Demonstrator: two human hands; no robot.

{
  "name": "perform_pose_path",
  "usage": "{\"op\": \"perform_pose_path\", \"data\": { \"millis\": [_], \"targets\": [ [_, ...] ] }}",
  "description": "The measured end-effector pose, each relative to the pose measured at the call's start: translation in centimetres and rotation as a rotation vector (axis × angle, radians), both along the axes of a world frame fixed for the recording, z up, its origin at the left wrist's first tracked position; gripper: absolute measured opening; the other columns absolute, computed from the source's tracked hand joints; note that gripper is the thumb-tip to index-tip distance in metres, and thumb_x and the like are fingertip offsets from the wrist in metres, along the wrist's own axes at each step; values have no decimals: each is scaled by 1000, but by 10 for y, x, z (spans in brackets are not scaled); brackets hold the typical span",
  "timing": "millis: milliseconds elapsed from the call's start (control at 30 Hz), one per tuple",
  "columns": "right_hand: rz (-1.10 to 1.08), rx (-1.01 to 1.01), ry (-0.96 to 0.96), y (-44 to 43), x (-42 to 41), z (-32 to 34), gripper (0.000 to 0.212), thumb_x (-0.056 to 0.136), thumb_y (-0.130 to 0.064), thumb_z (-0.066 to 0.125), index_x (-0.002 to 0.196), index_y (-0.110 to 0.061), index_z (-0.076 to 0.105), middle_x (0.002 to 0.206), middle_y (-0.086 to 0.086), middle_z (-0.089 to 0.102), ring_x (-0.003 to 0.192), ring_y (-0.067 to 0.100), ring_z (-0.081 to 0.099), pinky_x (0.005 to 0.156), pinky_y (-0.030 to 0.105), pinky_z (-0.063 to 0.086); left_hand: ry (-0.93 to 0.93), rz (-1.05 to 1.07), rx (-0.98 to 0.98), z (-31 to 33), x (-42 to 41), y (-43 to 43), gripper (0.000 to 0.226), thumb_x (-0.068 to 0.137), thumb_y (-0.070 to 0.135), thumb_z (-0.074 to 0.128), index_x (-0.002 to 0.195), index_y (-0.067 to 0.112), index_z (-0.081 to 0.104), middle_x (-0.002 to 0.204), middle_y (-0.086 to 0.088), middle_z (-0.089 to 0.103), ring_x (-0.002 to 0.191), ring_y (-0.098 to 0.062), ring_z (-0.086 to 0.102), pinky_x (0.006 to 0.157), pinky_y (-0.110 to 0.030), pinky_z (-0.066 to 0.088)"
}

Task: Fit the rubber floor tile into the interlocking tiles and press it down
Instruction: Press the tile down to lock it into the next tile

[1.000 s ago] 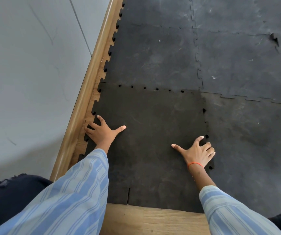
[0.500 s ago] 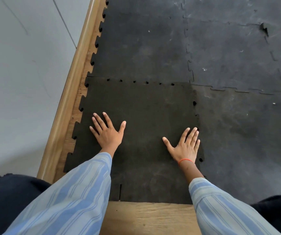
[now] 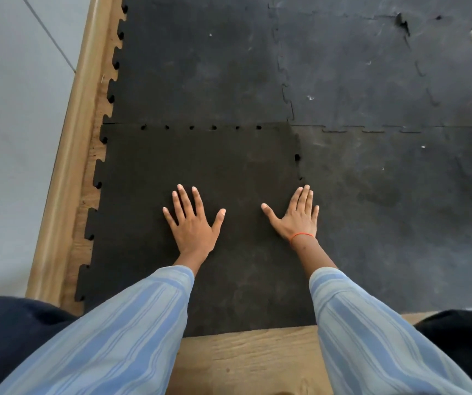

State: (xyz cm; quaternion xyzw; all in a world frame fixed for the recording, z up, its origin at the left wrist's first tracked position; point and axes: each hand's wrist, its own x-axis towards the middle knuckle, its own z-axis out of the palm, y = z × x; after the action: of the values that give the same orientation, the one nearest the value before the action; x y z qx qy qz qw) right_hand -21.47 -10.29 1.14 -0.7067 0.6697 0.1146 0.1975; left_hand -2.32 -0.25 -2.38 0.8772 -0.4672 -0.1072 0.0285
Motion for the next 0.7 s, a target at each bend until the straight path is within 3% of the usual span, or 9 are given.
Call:
{"op": "perform_pose_path", "data": {
  "millis": [267, 500, 700],
  "targets": [
    [44, 47, -24, -28, -1, 11, 109, 80, -82, 22, 152, -5, -6, 161, 7, -14, 148, 19, -14, 121, 44, -6, 16, 17, 48, 0, -3, -4, 89, 89, 70, 17, 153, 10, 4, 160, -20, -3, 147, -34, -5, 115, -60, 3],
    [125, 47, -14, -34, -6, -2, 111, 79, -82, 25, 150, -8, -15, 159, 5, -23, 146, 17, -22, 119, 44, -11, -7, 20, 51, -3, -3, -4, 88, 90, 69, 18, 153, 10, 2, 160, -20, -3, 147, -34, -5, 114, -59, 2],
    [72, 24, -38, -11, -18, 0, 89, 92, -67, 19, 151, -8, -13, 160, 5, -19, 148, 16, -17, 121, 44, -8, 3, 12, 48, -1, -4, -5, 87, 92, 67, 19, 153, 7, 2, 159, -21, -4, 147, -33, -5, 114, -59, 3]
  ]
}}
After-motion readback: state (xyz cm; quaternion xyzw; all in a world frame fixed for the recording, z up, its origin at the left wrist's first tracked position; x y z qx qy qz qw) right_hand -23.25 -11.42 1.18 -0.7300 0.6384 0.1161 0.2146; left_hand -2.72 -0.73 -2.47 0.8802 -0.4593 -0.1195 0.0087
